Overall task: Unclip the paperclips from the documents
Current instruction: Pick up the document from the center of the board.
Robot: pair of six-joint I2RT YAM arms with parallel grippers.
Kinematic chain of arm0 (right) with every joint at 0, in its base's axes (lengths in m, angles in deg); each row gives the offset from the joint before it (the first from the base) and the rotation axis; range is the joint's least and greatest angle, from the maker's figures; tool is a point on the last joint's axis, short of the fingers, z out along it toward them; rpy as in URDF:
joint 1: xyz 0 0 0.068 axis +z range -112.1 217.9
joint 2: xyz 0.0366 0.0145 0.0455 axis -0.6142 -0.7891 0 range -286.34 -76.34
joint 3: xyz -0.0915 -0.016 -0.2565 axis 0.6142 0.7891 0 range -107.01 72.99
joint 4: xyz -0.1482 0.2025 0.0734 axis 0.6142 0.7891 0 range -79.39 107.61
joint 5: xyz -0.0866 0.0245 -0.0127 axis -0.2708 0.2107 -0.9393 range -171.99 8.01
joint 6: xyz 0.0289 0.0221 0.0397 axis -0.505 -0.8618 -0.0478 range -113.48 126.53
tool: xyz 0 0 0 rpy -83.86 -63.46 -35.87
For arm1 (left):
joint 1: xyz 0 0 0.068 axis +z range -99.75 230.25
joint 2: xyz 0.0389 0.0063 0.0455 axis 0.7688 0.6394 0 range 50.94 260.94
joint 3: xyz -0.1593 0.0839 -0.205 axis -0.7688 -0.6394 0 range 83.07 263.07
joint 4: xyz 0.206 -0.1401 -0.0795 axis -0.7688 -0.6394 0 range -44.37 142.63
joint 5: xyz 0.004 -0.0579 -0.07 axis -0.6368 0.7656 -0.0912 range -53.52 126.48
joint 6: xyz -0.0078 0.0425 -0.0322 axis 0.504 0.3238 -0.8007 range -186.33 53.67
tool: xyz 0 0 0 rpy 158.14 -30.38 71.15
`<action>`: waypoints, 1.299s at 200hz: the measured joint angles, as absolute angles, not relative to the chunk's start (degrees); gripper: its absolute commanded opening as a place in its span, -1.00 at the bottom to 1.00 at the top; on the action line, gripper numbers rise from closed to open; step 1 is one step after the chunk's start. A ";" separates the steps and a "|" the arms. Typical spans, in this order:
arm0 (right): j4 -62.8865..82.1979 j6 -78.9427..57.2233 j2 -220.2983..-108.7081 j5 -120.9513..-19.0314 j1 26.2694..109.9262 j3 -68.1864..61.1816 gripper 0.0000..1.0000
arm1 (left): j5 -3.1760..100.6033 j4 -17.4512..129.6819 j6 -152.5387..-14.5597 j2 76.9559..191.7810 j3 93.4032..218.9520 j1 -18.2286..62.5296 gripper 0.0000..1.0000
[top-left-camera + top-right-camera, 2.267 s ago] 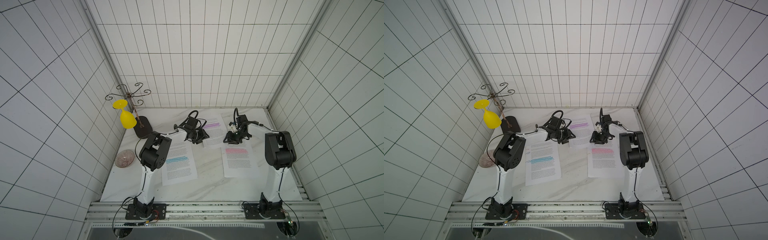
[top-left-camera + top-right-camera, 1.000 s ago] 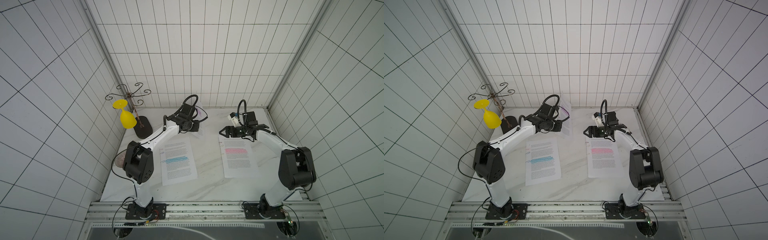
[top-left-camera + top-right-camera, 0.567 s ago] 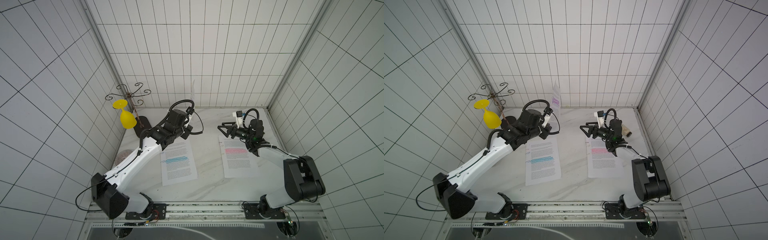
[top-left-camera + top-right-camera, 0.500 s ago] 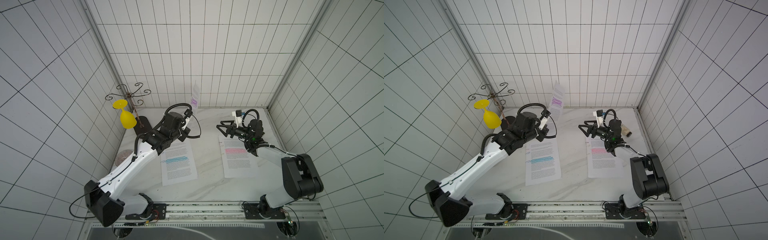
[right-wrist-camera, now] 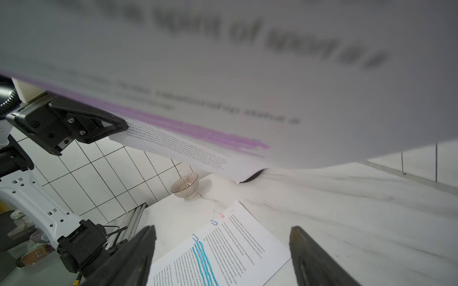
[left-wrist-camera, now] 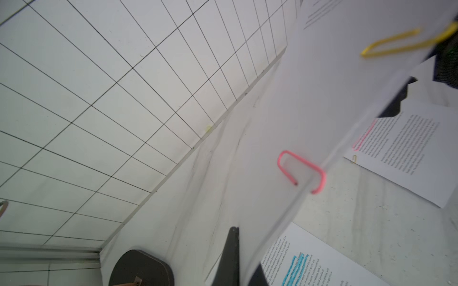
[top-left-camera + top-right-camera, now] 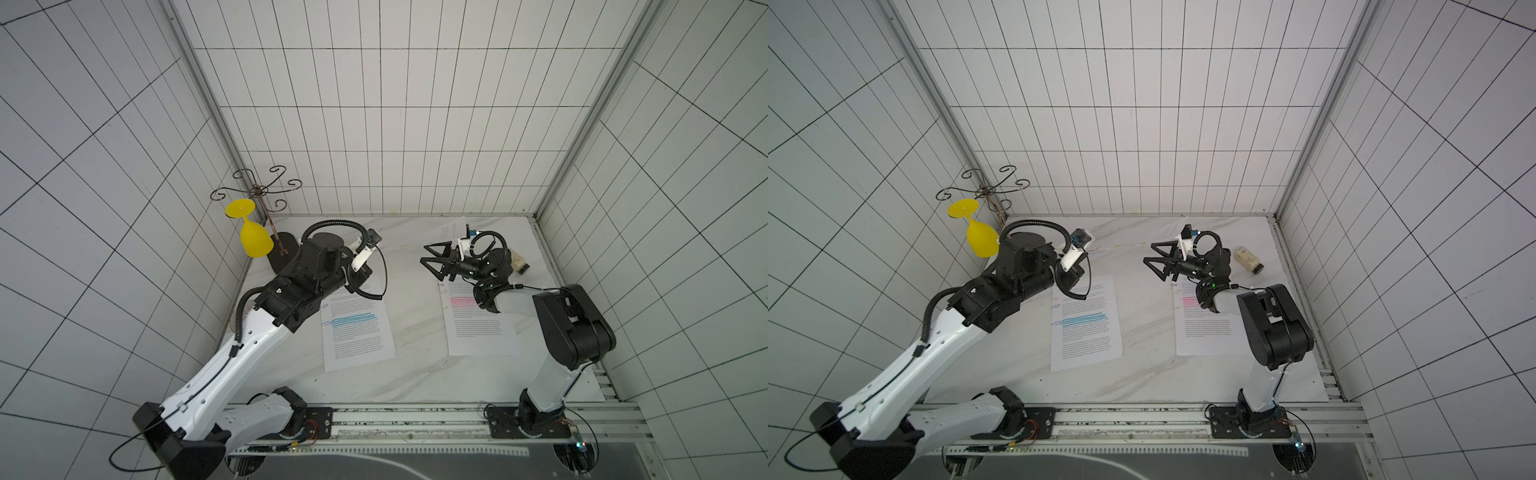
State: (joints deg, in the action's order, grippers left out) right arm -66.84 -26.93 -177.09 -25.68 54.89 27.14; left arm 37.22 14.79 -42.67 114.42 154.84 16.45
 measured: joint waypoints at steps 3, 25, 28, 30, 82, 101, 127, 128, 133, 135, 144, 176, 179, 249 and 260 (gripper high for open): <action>-67.04 -26.66 -176.85 -25.79 54.89 27.17 0.77 | 37.87 14.66 -43.06 114.42 154.95 16.45 -1.00; -67.37 -24.39 -174.40 -26.46 54.76 27.25 0.80 | 43.01 14.02 -46.43 113.55 155.12 16.45 -1.00; -67.41 -24.02 -173.85 -26.62 54.74 27.25 0.81 | 43.51 13.98 -46.82 113.42 155.12 16.45 -1.00; -67.46 -23.87 -173.63 -26.68 54.74 27.25 0.81 | 44.06 14.00 -47.28 113.29 155.12 16.45 -1.00; -72.74 -22.99 -169.29 -27.86 52.86 27.30 0.87 | 57.83 17.15 -56.64 108.89 152.44 22.22 -1.00; -73.60 -23.36 -169.29 -28.06 52.14 27.30 0.88 | 62.85 18.09 -58.36 108.85 152.22 25.85 -1.00; -76.70 -26.56 -169.33 -28.06 51.74 27.17 0.88 | 68.21 17.83 -58.38 109.50 152.26 26.44 -1.00; -76.81 -26.77 -169.35 -28.04 51.74 27.14 0.88 | 68.52 17.80 -58.38 109.55 152.26 26.44 -1.00; -77.53 -27.65 -169.44 -28.01 51.74 27.14 0.88 | 69.43 17.78 -58.38 109.66 152.26 26.44 -1.00; -77.77 -28.24 -169.53 -28.01 51.74 27.14 0.88 | 69.85 17.78 -58.38 109.72 152.24 26.44 -1.00; -78.58 -29.90 -169.94 -28.01 51.76 27.10 0.87 | 71.31 17.76 -58.38 109.83 152.24 26.44 -1.00; -79.08 -33.42 -171.91 -27.95 51.81 26.23 0.84 | 74.83 17.74 -57.73 109.53 151.50 26.46 -1.00; -79.11 -33.55 -172.00 -27.86 51.81 26.16 0.83 | 74.99 17.76 -57.66 109.42 151.26 26.48 -1.00; -79.48 -36.54 -169.39 -26.90 52.20 24.48 0.35 | 77.21 19.05 -58.91 107.01 145.94 27.94 -1.00; -79.59 -36.81 -168.50 -26.92 52.27 24.43 0.18 | 77.61 19.55 -59.41 106.66 145.25 27.97 -1.00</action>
